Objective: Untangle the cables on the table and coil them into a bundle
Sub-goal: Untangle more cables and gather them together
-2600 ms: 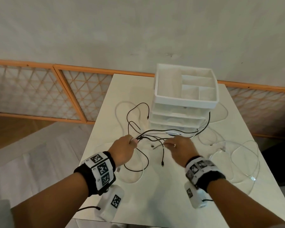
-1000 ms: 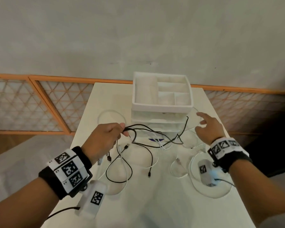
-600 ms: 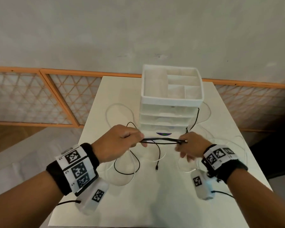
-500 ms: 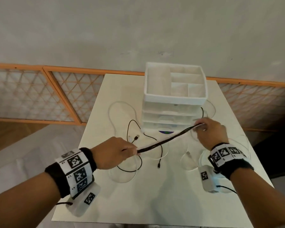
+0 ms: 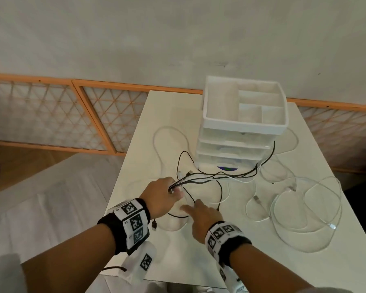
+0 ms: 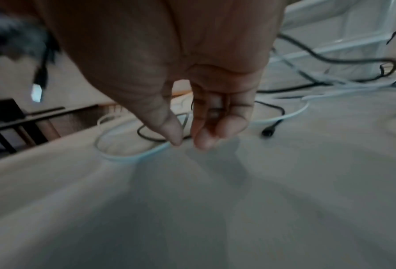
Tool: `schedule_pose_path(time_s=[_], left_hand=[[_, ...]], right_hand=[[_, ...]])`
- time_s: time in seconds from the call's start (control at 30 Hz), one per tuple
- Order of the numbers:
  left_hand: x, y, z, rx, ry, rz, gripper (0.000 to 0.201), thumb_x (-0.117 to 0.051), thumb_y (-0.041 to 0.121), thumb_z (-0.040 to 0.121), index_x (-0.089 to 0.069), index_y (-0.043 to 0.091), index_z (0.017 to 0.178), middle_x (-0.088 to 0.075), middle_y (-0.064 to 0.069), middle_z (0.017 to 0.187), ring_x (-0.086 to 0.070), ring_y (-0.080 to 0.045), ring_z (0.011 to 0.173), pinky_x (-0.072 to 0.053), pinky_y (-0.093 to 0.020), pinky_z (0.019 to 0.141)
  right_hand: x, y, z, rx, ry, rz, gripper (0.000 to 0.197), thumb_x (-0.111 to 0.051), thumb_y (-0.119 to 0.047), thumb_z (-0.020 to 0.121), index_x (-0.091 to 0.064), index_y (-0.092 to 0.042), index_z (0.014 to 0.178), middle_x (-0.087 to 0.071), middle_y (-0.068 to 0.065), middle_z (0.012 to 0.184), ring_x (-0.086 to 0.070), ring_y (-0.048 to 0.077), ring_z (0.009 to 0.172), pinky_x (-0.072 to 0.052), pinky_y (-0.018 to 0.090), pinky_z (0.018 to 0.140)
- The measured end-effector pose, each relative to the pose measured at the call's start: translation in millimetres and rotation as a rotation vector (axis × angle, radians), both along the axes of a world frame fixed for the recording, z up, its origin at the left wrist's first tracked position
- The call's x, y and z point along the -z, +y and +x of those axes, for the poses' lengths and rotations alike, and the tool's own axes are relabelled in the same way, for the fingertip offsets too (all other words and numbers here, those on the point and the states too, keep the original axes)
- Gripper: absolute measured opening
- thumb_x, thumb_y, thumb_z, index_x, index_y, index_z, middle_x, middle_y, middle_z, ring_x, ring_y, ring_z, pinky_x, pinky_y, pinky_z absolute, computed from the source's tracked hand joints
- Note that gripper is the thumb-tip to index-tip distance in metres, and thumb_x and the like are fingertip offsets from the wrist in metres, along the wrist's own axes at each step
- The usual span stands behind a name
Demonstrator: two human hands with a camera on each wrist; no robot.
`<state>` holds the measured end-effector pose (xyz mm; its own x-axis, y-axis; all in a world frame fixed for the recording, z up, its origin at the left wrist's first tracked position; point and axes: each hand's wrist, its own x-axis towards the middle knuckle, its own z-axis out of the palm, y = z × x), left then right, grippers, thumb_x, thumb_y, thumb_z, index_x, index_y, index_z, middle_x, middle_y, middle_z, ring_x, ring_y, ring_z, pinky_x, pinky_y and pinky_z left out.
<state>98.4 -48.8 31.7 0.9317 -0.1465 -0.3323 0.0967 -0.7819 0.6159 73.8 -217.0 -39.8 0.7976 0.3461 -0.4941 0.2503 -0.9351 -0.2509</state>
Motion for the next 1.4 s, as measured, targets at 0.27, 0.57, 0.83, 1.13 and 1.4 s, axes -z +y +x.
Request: schedule_pose_path(time_s=[0.27,0.57,0.83,1.13,1.4], left_hand=[[6.8,-2.9,-2.2,0.017,-0.015,-0.111,0.029,-0.042,0.041,0.101,-0.062,0.021,0.094,-0.071,0.005,0.089,-0.063,-0.020,0.087,-0.048,-0.034,0.080],[-8.7,-2.3,23.6,-0.055,-0.091,-0.090,0.033,-0.038,0.036,0.103,-0.061,0.013,0.098,-0.059,-0.001,0.077,-0.055,-0.025,0.076,-0.043,-0.034,0.070],[-53.0,-14.9,36.3,-0.056,-0.179,-0.139,0.034,-0.045,0.028,0.102,-0.061,0.021,0.073,-0.061,0.006,0.068,-0.054,-0.013,0.064,-0.036,-0.016,0.054],[-104.9,-64.7,41.9,0.099,-0.143,-0.344,0.030,-0.048,0.021,0.099,-0.065,0.006,0.080,-0.070,0.001,0.065,-0.041,-0.002,0.038,-0.032,-0.020,0.045],[-41.0,-20.0,45.6,-0.144,-0.082,-0.248,0.031,-0.045,0.026,0.101,-0.062,0.016,0.077,-0.064,0.006,0.061,-0.049,-0.017,0.059,-0.036,-0.031,0.060]], right_hand=[[-44.9,-16.7,22.1,0.221,-0.284,0.345,0.005,-0.059,-0.032,0.092,-0.061,-0.027,0.092,-0.064,-0.007,0.097,-0.061,0.014,0.087,-0.049,0.033,0.078],[-146.9,-120.9,49.3,0.762,-0.712,0.680,0.008,-0.064,-0.032,0.092,-0.062,-0.028,0.086,-0.068,-0.008,0.077,-0.067,0.019,0.066,-0.054,0.034,0.073],[-146.9,-159.4,36.4,0.790,-0.549,0.399,0.052,-0.065,-0.018,0.088,-0.049,-0.040,0.131,-0.070,-0.007,0.082,-0.063,0.021,0.082,-0.049,0.035,0.090],[-155.5,-80.7,33.1,0.362,-0.844,0.422,0.018,-0.063,-0.045,0.088,-0.069,-0.028,0.085,-0.059,-0.009,0.065,-0.059,0.018,0.063,-0.050,0.032,0.059],[-197.7,-174.1,90.2,0.823,-0.752,0.543,0.033,-0.042,-0.052,0.096,-0.067,-0.031,0.096,-0.073,0.007,0.089,-0.069,0.029,0.080,-0.054,0.036,0.077]])
